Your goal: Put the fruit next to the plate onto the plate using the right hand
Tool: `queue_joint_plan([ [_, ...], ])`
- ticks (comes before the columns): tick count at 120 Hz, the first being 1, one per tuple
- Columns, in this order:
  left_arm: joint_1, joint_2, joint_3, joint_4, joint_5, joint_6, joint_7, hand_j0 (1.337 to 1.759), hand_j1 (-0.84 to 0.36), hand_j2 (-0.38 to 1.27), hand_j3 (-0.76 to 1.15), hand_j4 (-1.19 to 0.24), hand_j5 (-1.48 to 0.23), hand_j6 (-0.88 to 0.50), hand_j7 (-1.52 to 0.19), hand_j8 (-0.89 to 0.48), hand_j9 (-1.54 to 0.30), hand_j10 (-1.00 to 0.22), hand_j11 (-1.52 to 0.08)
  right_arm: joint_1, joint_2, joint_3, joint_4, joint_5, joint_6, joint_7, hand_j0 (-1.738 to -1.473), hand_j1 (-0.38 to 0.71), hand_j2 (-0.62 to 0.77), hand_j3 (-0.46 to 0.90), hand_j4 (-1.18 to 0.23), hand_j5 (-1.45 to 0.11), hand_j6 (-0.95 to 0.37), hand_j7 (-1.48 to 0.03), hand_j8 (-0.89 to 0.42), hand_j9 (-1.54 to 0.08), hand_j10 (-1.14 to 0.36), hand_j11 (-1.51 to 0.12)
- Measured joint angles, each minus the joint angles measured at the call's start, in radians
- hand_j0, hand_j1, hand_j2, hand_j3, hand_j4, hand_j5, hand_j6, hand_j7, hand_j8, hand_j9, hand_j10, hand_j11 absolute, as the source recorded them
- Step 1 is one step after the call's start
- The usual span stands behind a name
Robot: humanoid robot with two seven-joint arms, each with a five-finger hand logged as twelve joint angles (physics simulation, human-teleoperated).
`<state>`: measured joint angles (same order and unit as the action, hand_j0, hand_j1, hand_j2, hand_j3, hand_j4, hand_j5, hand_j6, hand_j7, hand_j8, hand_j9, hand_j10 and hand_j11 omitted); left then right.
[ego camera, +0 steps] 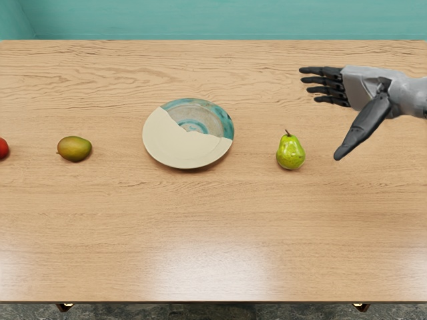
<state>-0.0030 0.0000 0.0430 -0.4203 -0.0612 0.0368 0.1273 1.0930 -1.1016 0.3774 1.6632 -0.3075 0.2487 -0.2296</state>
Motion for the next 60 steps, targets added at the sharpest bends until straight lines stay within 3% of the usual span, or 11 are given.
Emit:
queue_joint_plan([
  [5, -0.001, 0.0, 0.0, 0.0, 0.0, 0.0, 0.0, 1.658, 0.35, 0.0, 0.0, 0.0, 0.0, 0.0, 0.0, 0.0, 0.0, 0.0, 0.0, 0.003, 0.032, -0.003, 0.019, -0.073, -0.105, -0.058, -1.658, -0.35, 0.0, 0.0, 0.0, 0.0, 0.0, 0.0, 0.0, 0.0, 0.0, 0.0],
  [9, -0.002, 0.0, 0.0, 0.0, 0.0, 0.0, 0.0, 1.658, 0.35, 0.0, 0.0, 0.0, 0.0, 0.0, 0.0, 0.0, 0.0, 0.0, 0.0, 0.003, 0.078, -0.006, 0.029, -0.139, -0.185, -0.144, -1.658, -0.35, 0.0, 0.0, 0.0, 0.0, 0.0, 0.0, 0.0, 0.0, 0.0, 0.0],
  [14, -0.002, 0.0, 0.0, 0.0, 0.0, 0.0, 0.0, 1.658, 0.35, 0.0, 0.0, 0.0, 0.0, 0.0, 0.0, 0.0, 0.0, 0.0, 0.0, 0.004, 0.136, -0.007, 0.038, -0.216, -0.277, -0.222, -1.658, -0.35, 0.0, 0.0, 0.0, 0.0, 0.0, 0.0, 0.0, 0.0, 0.0, 0.0],
  [23, -0.002, 0.0, 0.0, 0.0, 0.0, 0.0, 0.0, 1.658, 0.35, 0.0, 0.0, 0.0, 0.0, 0.0, 0.0, 0.0, 0.0, 0.0, 0.0, -0.003, 0.209, -0.016, 0.047, -0.321, -0.407, -0.304, -1.658, -0.35, 0.0, 0.0, 0.0, 0.0, 0.0, 0.0, 0.0, 0.0, 0.0, 0.0],
  [37, -0.002, 0.0, 0.0, 0.0, 0.0, 0.0, 0.0, 1.658, 0.35, 0.0, 0.0, 0.0, 0.0, 0.0, 0.0, 0.0, 0.0, 0.0, 0.0, -0.012, 0.328, -0.073, 0.022, -0.53, -0.628, -0.356, -1.658, -0.35, 0.0, 0.0, 0.0, 0.0, 0.0, 0.0, 0.0, 0.0, 0.0, 0.0],
  [60, -0.002, 0.0, 0.0, 0.0, 0.0, 0.0, 0.0, 1.658, 0.35, 0.0, 0.0, 0.0, 0.0, 0.0, 0.0, 0.0, 0.0, 0.0, 0.0, -0.068, 0.476, -0.106, -0.09, -0.638, -0.734, -0.377, -1.658, -0.35, 0.0, 0.0, 0.0, 0.0, 0.0, 0.0, 0.0, 0.0, 0.0, 0.0],
])
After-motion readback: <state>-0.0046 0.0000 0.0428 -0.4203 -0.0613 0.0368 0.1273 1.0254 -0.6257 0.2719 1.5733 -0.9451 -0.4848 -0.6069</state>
